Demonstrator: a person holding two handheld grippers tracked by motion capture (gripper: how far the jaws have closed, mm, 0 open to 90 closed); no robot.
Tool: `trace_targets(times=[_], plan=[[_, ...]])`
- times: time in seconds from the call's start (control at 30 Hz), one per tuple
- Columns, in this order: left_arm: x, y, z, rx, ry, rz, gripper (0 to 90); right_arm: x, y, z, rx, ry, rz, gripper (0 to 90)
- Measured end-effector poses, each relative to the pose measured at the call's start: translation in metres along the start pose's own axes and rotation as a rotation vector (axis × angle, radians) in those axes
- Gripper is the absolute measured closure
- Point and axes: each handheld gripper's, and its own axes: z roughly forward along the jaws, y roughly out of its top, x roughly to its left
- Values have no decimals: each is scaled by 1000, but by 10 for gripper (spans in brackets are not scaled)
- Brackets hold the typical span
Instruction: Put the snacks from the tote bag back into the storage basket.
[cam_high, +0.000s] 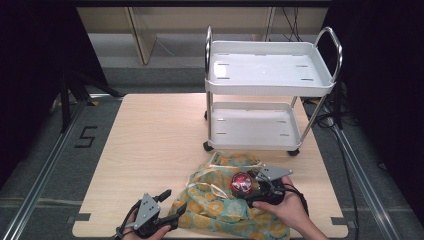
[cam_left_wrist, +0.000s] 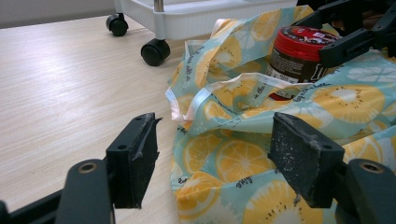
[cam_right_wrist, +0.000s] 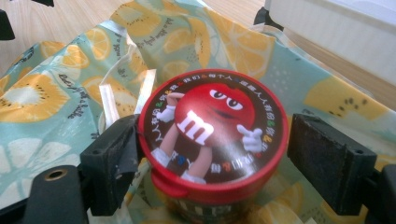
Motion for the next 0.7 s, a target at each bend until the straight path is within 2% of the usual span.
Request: trace_targets(times=[0.03,0.07,0.13,0.17,0.2,0.3,0.37,0.57,0.6,0.63,0.7], plan=[[0,-1,1,-11,-9,-10,318,0,1,1,1,1,-2,199],[1,1,0,-1,-3,23,318,0,1,2,-3,-1,-1,199],[0,0,1,-4,-9,-7,318,0,2,3,-1,12,1,198],[1,0,1,-4,-7,12,318,-1,2,4,-9,8,-11,198],[1,0,1,-4,-7,10,318,0,3,6,-7,5,1,199],[1,0,1,-6,-5,11,318,0,3,8,-6,13,-6,202],[3,0,1,0,-6,36,318,0,3,9,-6,6,-1,204],[2,0,1,3,-6,16,318,0,2,11,1,10,4,224],[4,0,0,7,-8,50,318,0,2,11,1,10,4,224],[1,0,0,3,-4,17,318,0,2,12,4,11,1,229],[1,0,1,1,-4,17,318,2,1,14,5,12,-5,251]])
